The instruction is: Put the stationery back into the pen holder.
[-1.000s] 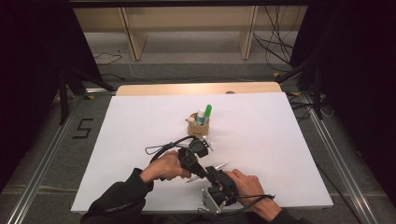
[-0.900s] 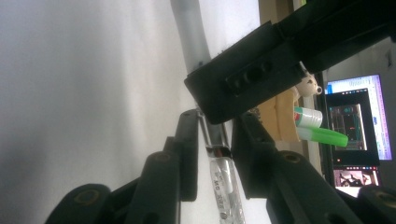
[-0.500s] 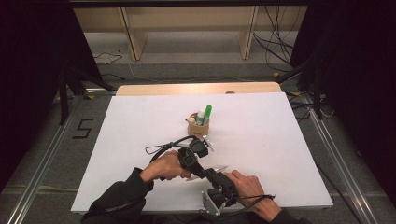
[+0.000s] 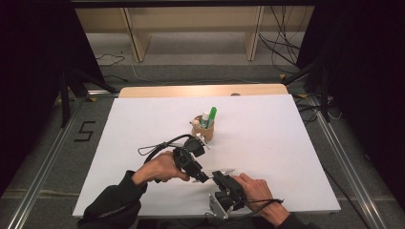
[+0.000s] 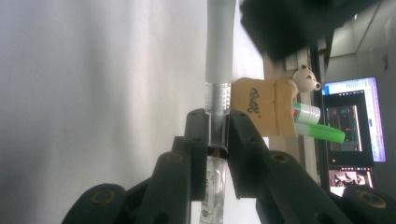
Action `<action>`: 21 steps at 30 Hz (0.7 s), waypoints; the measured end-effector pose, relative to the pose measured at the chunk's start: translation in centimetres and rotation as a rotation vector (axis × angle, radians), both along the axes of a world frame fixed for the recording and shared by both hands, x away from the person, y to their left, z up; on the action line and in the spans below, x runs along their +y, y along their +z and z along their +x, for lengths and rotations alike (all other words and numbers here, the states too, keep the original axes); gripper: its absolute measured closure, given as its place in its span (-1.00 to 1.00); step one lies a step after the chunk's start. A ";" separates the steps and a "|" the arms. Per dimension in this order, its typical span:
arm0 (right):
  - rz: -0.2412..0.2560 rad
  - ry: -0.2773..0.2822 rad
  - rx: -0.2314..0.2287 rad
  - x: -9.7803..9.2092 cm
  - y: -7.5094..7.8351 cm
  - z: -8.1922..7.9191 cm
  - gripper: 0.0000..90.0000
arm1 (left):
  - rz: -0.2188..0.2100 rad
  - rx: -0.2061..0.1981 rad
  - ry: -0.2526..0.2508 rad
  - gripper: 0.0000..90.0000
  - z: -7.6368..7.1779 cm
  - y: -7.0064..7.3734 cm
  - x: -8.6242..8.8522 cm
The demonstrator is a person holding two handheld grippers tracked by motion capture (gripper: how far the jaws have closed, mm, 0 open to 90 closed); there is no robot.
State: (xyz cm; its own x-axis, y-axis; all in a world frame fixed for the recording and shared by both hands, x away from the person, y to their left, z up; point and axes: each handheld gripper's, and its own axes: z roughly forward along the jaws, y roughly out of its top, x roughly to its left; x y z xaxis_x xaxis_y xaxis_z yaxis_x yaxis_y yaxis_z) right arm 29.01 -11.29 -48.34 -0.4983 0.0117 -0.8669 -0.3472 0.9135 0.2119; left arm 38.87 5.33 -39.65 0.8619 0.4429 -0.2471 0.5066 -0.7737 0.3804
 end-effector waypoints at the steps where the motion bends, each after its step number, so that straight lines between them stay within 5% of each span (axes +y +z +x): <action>1: 0.004 -0.002 -0.001 -0.1 0.0 0.0 0.77 | -0.002 0.000 0.000 -0.04 0.0 0.0 0.3; 12: 0.054 -0.026 0.016 -0.9 0.5 0.5 0.77 | -0.059 -0.057 0.058 -0.29 -0.4 -0.1 3.5; 21: 0.187 -0.096 0.112 -1.9 1.6 1.7 0.77 | -0.150 -0.155 0.166 -0.43 -1.2 -0.7 5.7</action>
